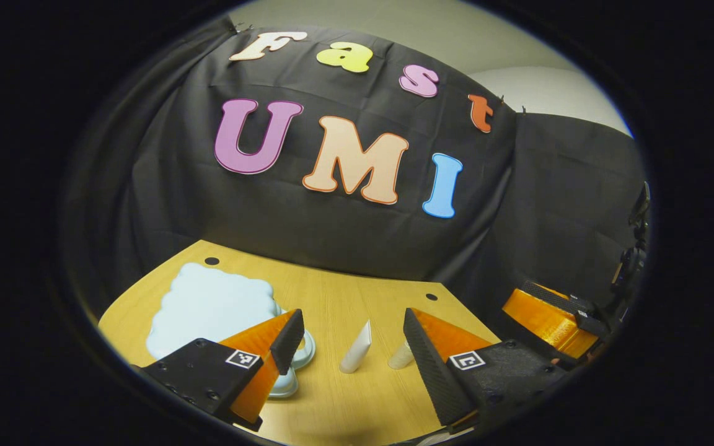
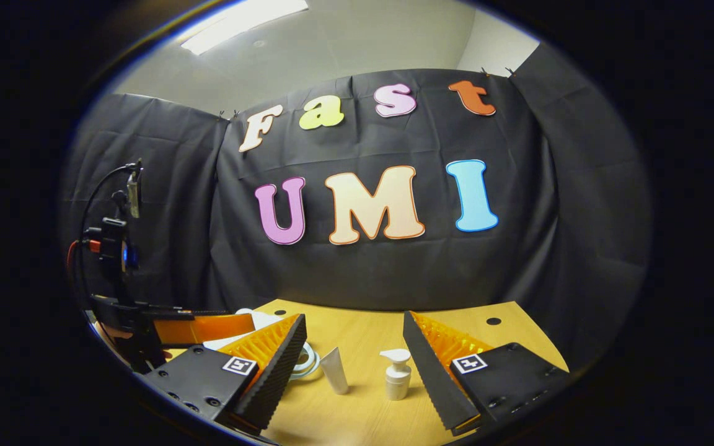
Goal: First open the suitcase, pack the skin care products into it, and then close the suitcase.
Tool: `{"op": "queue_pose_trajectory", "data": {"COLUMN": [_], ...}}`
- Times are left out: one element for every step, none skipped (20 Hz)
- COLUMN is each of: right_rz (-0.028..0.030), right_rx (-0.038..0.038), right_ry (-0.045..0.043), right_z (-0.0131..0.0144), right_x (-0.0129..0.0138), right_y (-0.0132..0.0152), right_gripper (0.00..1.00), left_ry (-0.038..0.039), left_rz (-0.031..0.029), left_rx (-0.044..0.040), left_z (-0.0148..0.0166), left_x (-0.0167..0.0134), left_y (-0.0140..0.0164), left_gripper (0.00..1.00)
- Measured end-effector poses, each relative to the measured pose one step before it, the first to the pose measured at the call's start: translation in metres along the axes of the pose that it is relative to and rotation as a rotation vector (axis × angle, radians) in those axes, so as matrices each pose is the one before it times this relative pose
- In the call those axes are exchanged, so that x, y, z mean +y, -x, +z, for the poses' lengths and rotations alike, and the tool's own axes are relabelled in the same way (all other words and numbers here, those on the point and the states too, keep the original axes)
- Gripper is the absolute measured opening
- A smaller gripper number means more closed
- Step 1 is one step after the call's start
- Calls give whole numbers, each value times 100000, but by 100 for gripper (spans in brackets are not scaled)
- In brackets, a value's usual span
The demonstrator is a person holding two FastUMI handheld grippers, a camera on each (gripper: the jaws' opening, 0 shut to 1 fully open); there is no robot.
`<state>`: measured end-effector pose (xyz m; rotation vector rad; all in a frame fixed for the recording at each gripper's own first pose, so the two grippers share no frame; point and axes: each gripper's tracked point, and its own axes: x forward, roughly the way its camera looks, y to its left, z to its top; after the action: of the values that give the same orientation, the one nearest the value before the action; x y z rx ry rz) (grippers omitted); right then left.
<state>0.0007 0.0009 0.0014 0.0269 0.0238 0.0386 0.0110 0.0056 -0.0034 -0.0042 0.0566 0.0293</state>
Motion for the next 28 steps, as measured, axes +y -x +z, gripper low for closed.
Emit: {"op": "queue_pose_trajectory", "data": {"right_rz": [272, 435, 45, -314, -152, -212, -491, -588, -593, -352, 156, 109, 200, 92, 228, 95, 187, 323, 244, 99, -61, -93, -27, -106, -245, -212, -95, -167], "right_rx": [164, -25, 24, 352, 381, 547, 521, 447, 275, 283, 419, 561, 396, 394, 425, 349, 304, 242, 241, 98, 402, 668, 734, 478, 331, 72, 0, 11], "right_ry": [-109, -197, 19, 176, 167, 30, -137, -359, -587, -599, -358, 151, 721, 1124, 1396, 1359, 1044, 673, 511, 426, 417, 293, 168, -19, -187, -351, -438, -374], "right_z": [-92, 34, -6, -206, -158, -197, -129, -188, -94, -132, -69, -170, -108, -118, -125, -138, -20, -114, -75, -15, -109, -292, -214, -245, -66, -62, 43, -145], "right_x": [-35, 38, -73, -195, -133, -166, -239, -346, -339, -241, -177, -79, -165, -102, -45, -110, 15, -19, -26, 30, -169, -78, -143, -101, -140, -184, -165, -134], "right_y": [99, 100, 163, 164, 139, 263, 136, 199, 121, 261, 147, 118, 180, 150, 60, 76, 29, 58, 21, 152, -19, -14, -42, 38, -46, -22, -85, -24], "right_gripper": [98, 98, 98, 98, 98, 98, 98, 98, 98, 98, 98, 98, 99, 99, 99, 99, 99, 99, 99, 99, 99, 99, 99, 99, 99, 99, 99, 99], "left_ry": [-559, 667, 1467, 1955, 2029, 2168, 1332, -330, -780, -161, 583, 1117, 1837, 2349, 2996, 3013, 2384, 2001, 1786, 1715, 1532, 984, 559, 493, 880, 1288, 871, 197], "left_rz": [-71, 10, 414, 306, 27, -908, -909, 500, 1102, 1345, 757, 658, -52, -806, 172, 1207, 1321, 2044, 2671, 1626, 1369, 1405, 1634, 1733, 1078, 837, 1406, 419], "left_rx": [1706, 1252, 1634, 3241, 3526, 3568, 4975, 4564, 4572, 4258, 5296, 4967, 4519, 5515, 5049, 5597, 3863, 2885, 3000, 3283, 3600, 3682, 3712, 2675, 1739, 1410, 1270, 1638], "left_z": [-49, 247, 144, -160, -342, -166, -284, -397, -248, -238, -286, -466, -295, -535, -475, -686, -296, -148, -330, -372, -434, -445, -512, -353, -111, -37, 1, -58], "left_x": [333, 330, 423, 491, 263, 115, 8, 378, 674, 571, 366, 84, 25, 8, 100, 380, 320, 588, 775, 375, 343, 316, 299, 332, 215, 59, 242, 25], "left_y": [-874, -821, -848, -943, -1071, -1099, -1070, -1052, -1007, -1017, -1003, -860, -842, -952, -950, -1060, -969, -1048, -882, -816, -595, -601, -536, -533, -448, -437, -413, -474], "left_gripper": [94, 95, 95, 95, 95, 95, 95, 95, 95, 95, 95, 95, 96, 96, 96, 96, 96, 96, 96, 96, 96, 96, 96, 96, 96, 96, 94, 92]}}
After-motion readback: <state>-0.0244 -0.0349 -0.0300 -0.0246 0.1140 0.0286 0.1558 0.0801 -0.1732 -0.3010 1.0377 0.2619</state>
